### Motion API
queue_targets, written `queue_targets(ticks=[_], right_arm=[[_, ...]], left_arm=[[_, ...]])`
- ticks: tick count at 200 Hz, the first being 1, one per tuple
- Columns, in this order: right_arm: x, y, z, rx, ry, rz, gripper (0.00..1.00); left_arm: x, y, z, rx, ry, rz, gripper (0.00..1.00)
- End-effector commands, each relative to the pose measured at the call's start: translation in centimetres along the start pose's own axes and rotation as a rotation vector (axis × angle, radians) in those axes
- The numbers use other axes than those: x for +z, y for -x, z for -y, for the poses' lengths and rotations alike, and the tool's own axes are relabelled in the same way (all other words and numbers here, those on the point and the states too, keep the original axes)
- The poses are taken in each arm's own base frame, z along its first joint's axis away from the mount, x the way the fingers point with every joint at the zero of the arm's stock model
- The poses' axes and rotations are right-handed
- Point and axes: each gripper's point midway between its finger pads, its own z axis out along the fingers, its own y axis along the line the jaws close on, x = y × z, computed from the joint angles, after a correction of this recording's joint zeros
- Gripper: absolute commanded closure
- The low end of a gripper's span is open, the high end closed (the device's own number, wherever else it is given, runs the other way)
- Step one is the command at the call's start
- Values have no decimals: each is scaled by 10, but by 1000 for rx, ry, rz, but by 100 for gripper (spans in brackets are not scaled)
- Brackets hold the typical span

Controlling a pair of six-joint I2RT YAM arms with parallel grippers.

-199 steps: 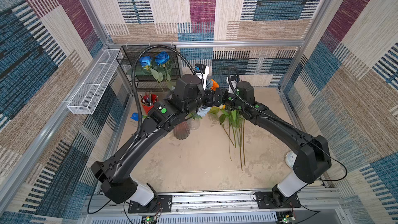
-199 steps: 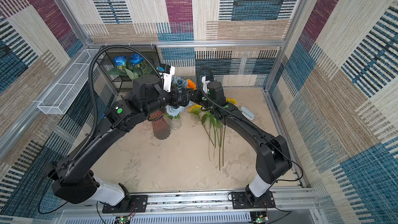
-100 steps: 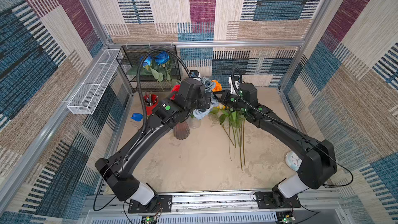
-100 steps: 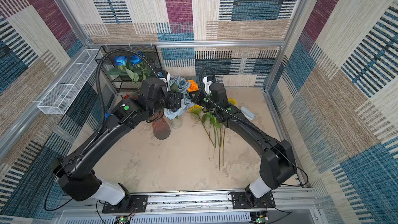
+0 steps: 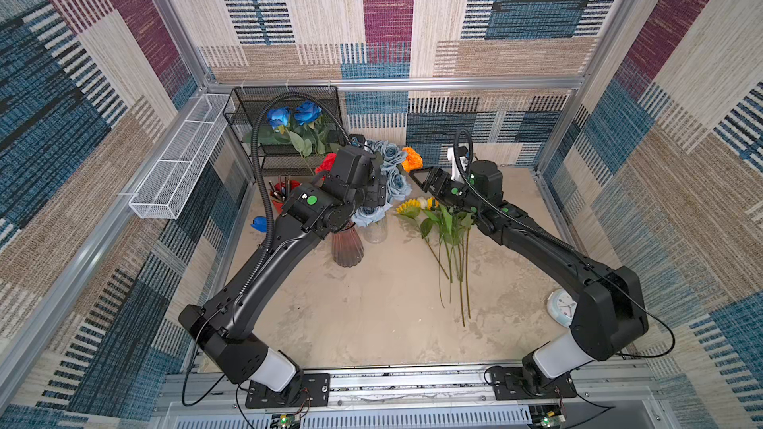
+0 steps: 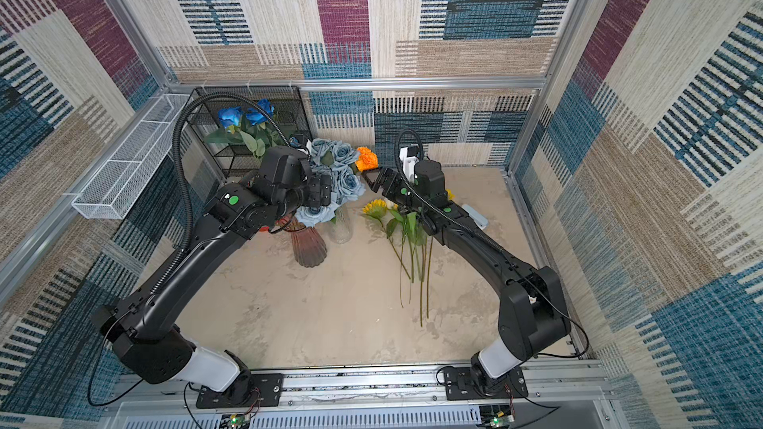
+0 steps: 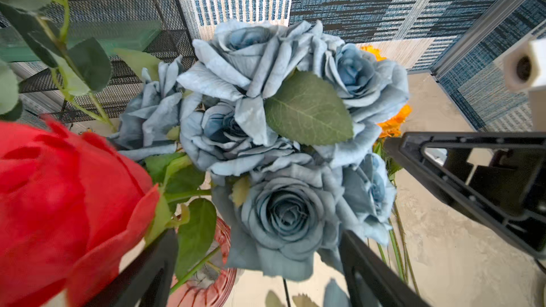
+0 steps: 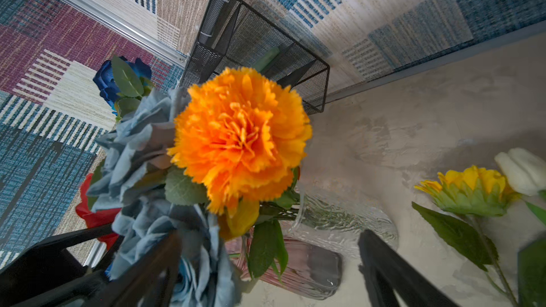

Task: Pick out yellow flowers from the vase
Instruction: Adjust the flower in the vase, then pick up the flower from the vase.

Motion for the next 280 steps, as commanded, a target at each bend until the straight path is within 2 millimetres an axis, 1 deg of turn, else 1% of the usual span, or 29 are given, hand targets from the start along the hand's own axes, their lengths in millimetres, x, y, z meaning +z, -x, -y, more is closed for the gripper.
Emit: queue_targets(ticks=[1, 18, 28, 36, 45, 71, 87, 109, 122, 130, 138, 144, 159, 166, 178, 207, 235, 280], right_arm=[[-4, 15, -19, -57, 96, 41, 5], [4, 17, -33, -103, 149, 24, 6], [5, 21, -41, -120, 187, 36, 10], [6, 23, -48, -135, 214, 51, 15], [8, 25, -50, -145, 220, 59, 18], [26, 23, -48, -127, 228, 13, 25], [30, 25, -52, -146, 257, 21, 32], [40, 28, -47, -140, 249, 9, 44], [43, 29, -44, -140, 242, 16, 46], [45, 31, -42, -139, 241, 21, 49], [46, 32, -42, -135, 254, 19, 54], [47, 32, -43, -133, 268, 18, 59], [47, 34, -47, -142, 294, 26, 78], [46, 34, -48, -145, 304, 26, 88], [44, 33, -51, -152, 313, 28, 100], [28, 40, -64, -202, 311, 75, 100], [10, 58, -77, -236, 326, 130, 100], [-14, 85, -104, -295, 370, 192, 100]], left_arm=[[0, -1, -1, 12, -4, -2, 14], [-1, 0, -2, 10, -5, 1, 14], [0, -1, -3, 8, -1, -2, 14], [0, -1, -4, 8, 0, -3, 14], [1, -2, -4, 2, -3, -4, 14], [0, -1, -2, -7, -17, 0, 14], [0, -1, -2, -8, -17, 2, 14], [0, -3, -5, -4, -12, 0, 14], [0, -4, -6, -7, -12, 3, 14], [0, -3, -7, -15, -16, 7, 14], [0, -3, -6, -20, -22, 9, 14], [-1, -3, -6, -21, -23, 9, 14], [0, -2, -7, -22, -21, 9, 14], [0, -2, -8, -21, -19, 8, 14], [0, -2, -8, -22, -19, 9, 14], [4, -3, -10, -23, -14, 4, 14], [6, -2, -11, -24, -4, -1, 15], [4, -1, -12, -27, -6, 4, 15]])
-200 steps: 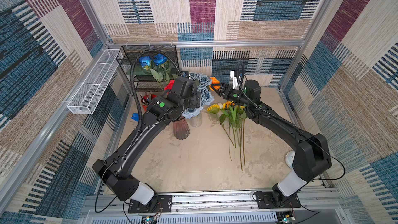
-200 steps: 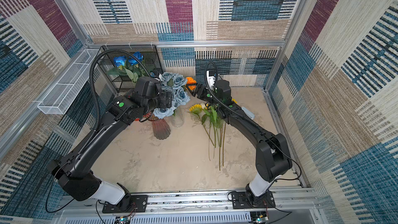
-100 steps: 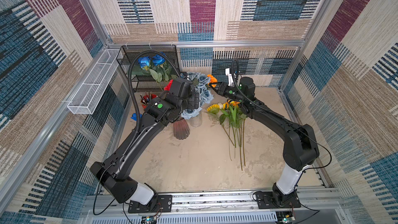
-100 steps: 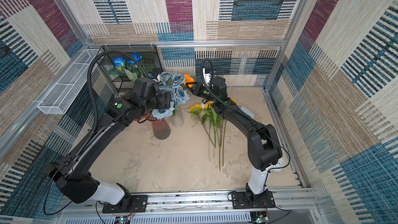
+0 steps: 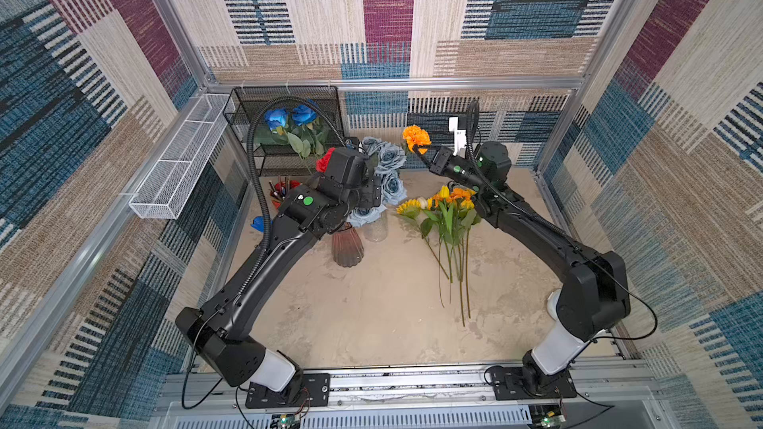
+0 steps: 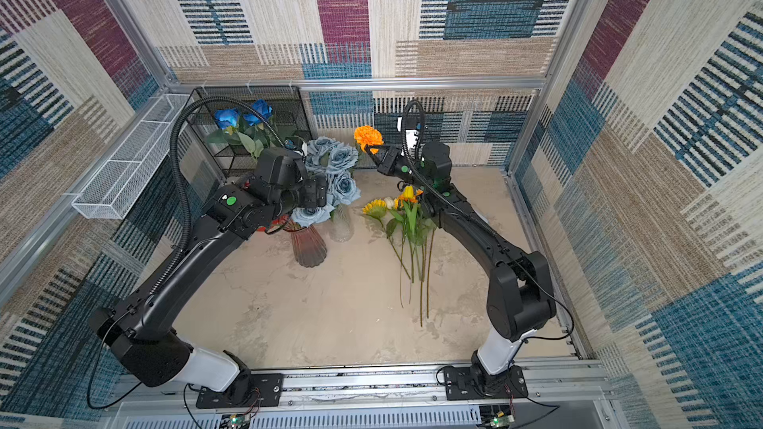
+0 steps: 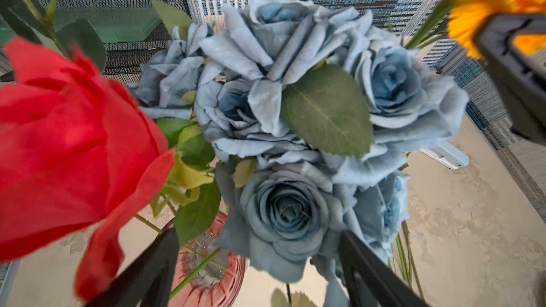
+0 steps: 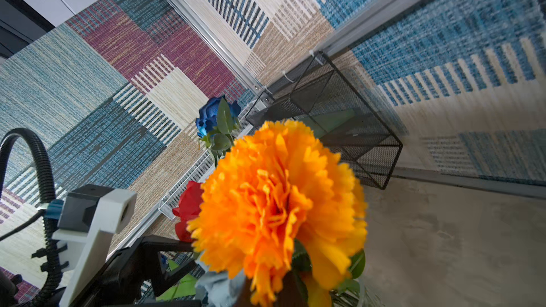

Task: Pick out yellow flowers from the vase
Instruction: Pick up the flower from the vase.

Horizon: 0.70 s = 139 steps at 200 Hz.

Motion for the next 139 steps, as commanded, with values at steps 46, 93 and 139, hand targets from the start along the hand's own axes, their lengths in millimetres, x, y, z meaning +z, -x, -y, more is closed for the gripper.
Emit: queue_targets(ticks=[46, 93, 139], right_arm=[[-32, 84, -66, -185, 109, 125, 100], [-70, 123, -116, -303, 88, 160, 100], [-109, 119, -136, -304, 11, 177, 100]], left_arm=[[-6, 11, -1, -12, -15, 33, 15], [-26, 28, -1, -23, -52, 88, 6], [-60, 49, 1, -31, -126, 175, 1]])
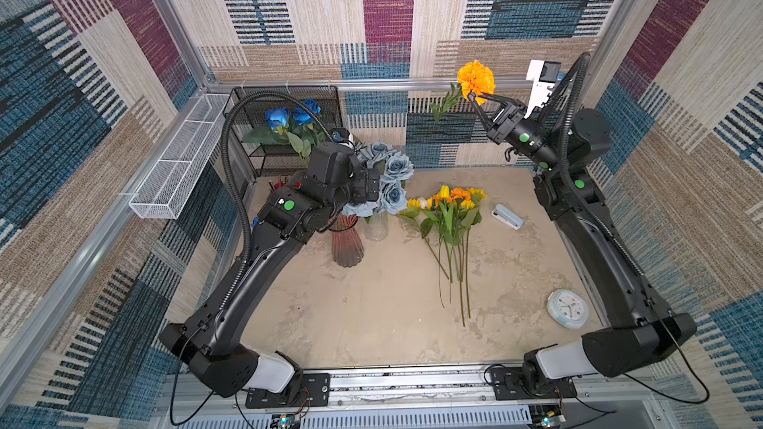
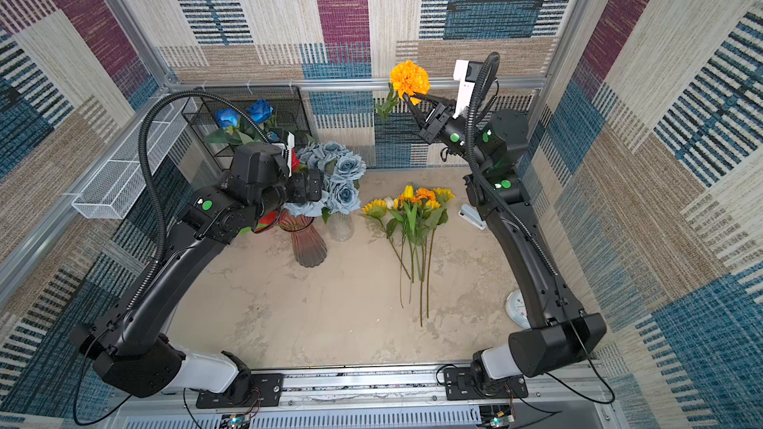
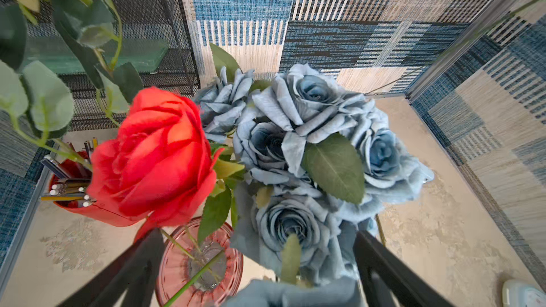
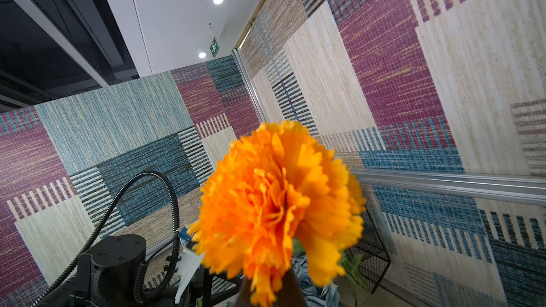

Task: Pick out yellow flowers from the vase
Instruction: Pick up the flower from the vase, then place the flower at the center of the board.

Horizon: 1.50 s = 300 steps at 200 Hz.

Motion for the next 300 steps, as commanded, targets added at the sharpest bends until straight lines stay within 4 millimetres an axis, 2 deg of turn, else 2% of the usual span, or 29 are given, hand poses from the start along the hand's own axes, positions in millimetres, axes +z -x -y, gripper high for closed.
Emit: queue_targets(ticks=[1, 17, 50, 76, 91, 105, 134, 171, 198, 219, 236, 252, 266, 281, 284, 295, 300], right_arm=[[-15, -10, 5, 22, -74, -47, 100], [-24, -26, 9, 63, -113, -97, 100], [-41, -84, 29, 177, -187, -248, 100], [-59, -125, 49, 242, -273, -346, 100], [-66, -149, 60, 301, -308, -427, 100], [-70, -174, 70, 355, -321, -496, 100], [-77, -219, 111, 476, -374, -575, 100], [-74, -252, 167, 555, -439, -621, 100], [-70, -275, 212, 597, -477, -666, 100], [-67, -296, 237, 641, -485, -699, 100], [-66, -311, 253, 654, -500, -716, 89], [-69, -322, 267, 657, -539, -732, 86], [-73, -328, 279, 655, -576, -732, 68], [-76, -329, 285, 655, -596, -729, 65], [-76, -329, 285, 653, -597, -729, 62], [-77, -327, 284, 644, -601, -729, 38], [-77, -325, 283, 638, -607, -728, 30]], left_arm=[[-21, 22, 7, -2, -63, 78, 1], [-41, 35, 6, -10, -92, 133, 1], [-90, 58, 1, -22, -139, 242, 0], [-126, 67, -11, -29, -141, 307, 1], [-141, 66, -21, -35, -119, 324, 1], [-150, 58, -31, -45, -92, 331, 1], [-156, 33, -51, -83, -37, 319, 1], [-155, 3, -69, -105, 31, 277, 0], [-147, -26, -83, -141, 83, 251, 1], [-143, -48, -101, -183, 154, 258, 1], [-145, -61, -114, -202, 212, 266, 0], [-146, -71, -125, -220, 258, 265, 1], [-148, -78, -131, -241, 276, 270, 1], [-150, -87, -138, -260, 303, 272, 1], [-150, -90, -139, -264, 309, 269, 1], [-150, -97, -144, -279, 333, 260, 0], [-149, -102, -147, -281, 348, 250, 1]])
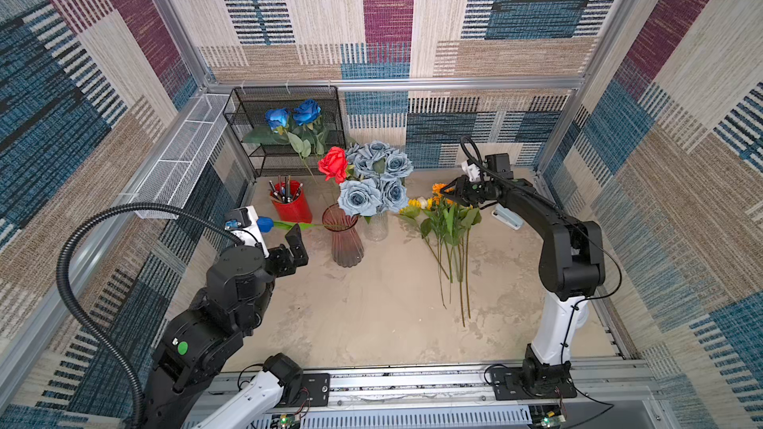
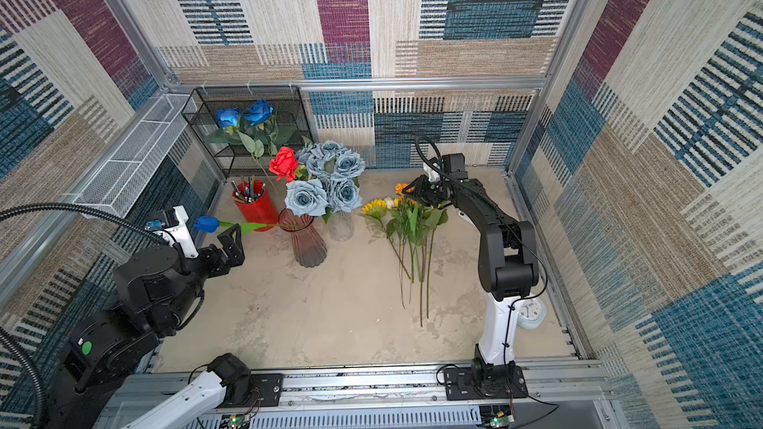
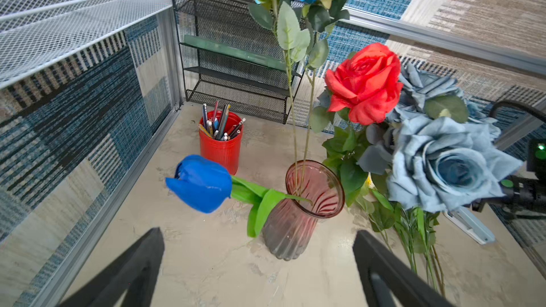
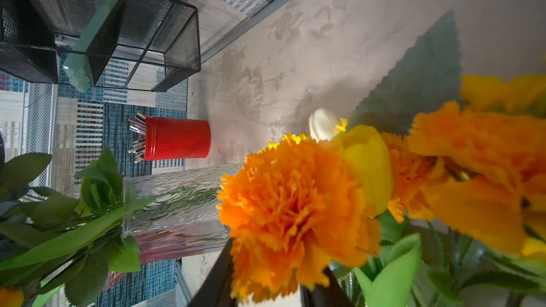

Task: Pick out yellow flowers from the vase
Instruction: Place the flower at the center of the board, then reset both arms

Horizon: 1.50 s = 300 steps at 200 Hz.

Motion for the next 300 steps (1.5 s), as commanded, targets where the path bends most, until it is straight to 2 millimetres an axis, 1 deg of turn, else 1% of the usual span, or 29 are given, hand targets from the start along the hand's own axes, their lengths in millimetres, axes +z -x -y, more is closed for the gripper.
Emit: queue_targets(ticks=[1, 2, 3, 10, 13, 19, 35, 56, 65, 80, 96, 106, 113, 129, 139, 145, 154, 174, 193, 202, 221, 235, 244, 250, 258, 264, 267, 280, 300], right_arm=[[-5, 7, -3, -35, -24, 31, 29], [-6, 7, -2, -33, -26, 32, 27], [-7, 8, -3, -36, -26, 35, 27], [-11, 8, -6, -41, -30, 43, 12], [-13, 8, -8, -43, -34, 48, 2], [-18, 8, -12, -50, -36, 57, 4], [-33, 9, -22, -66, -44, 91, 4], [-58, 11, -39, -99, -48, 145, 4], [-72, 13, -47, -116, -57, 184, 4], [-100, 16, -49, -144, -116, 292, 4], [-136, 20, -31, -157, -221, 446, 4], [-160, 20, -13, -149, -290, 544, 4], [-174, 18, 2, -137, -334, 598, 4], [-210, 12, 30, -112, -432, 739, 4], [-232, 6, 42, -113, -489, 838, 4], [-241, -1, 51, -115, -526, 890, 4], [-255, -9, 58, -123, -557, 963, 4], [-274, -30, 78, -159, -645, 1092, 4], [-282, -48, 97, -211, -728, 1151, 4], [-282, -56, 104, -222, -757, 1160, 4], [-275, -69, 122, -242, -786, 1150, 4], [-267, -74, 132, -253, -803, 1127, 4], [-264, -76, 137, -256, -809, 1125, 4], [-262, -77, 141, -249, -807, 1126, 4], [-259, -78, 144, -245, -798, 1127, 4], [-256, -78, 146, -248, -793, 1127, 4], [-255, -79, 147, -250, -791, 1126, 4], [-252, -80, 151, -247, -786, 1127, 4], [-255, -80, 150, -258, -754, 1177, 4]], left_arm=[[0, -10, -20, -62, 96, 3, 1], [1, -11, -21, -62, 102, 2, 1], [0, -12, -22, -62, 106, 1, 1], [2, -18, -30, -67, 147, -11, 1], [2, -22, -33, -69, 164, -19, 1], [2, -29, -39, -73, 197, -34, 1], [4, -47, -51, -91, 256, -62, 1], [5, -70, -69, -128, 319, -51, 1], [5, -80, -77, -128, 346, -45, 1], [9, -90, -83, -104, 375, -39, 1], [16, -100, -86, -88, 412, -36, 0], [24, -107, -86, -57, 429, -25, 1], [29, -110, -87, -35, 442, -8, 1], [40, -116, -88, 27, 465, 52, 1], [45, -119, -88, 43, 469, 92, 1], [48, -119, -87, 59, 465, 117, 1], [54, -121, -85, 75, 463, 146, 1], [69, -129, -79, 147, 447, 162, 1], [84, -142, -82, 175, 460, 151, 1], [92, -154, -89, 155, 483, 141, 2], [109, -165, -99, 186, 526, 141, 3], [125, -179, -105, 199, 528, 88, 3], [135, -188, -108, 198, 516, 85, 3], [140, -185, -109, 195, 519, 108, 3], [149, -185, -102, 222, 479, 97, 2], [155, -187, -102, 240, 465, 75, 2], [158, -181, -99, 226, 448, 95, 2], [168, -180, -102, 222, 436, 87, 2], [180, -181, -106, 192, 387, 82, 2]])
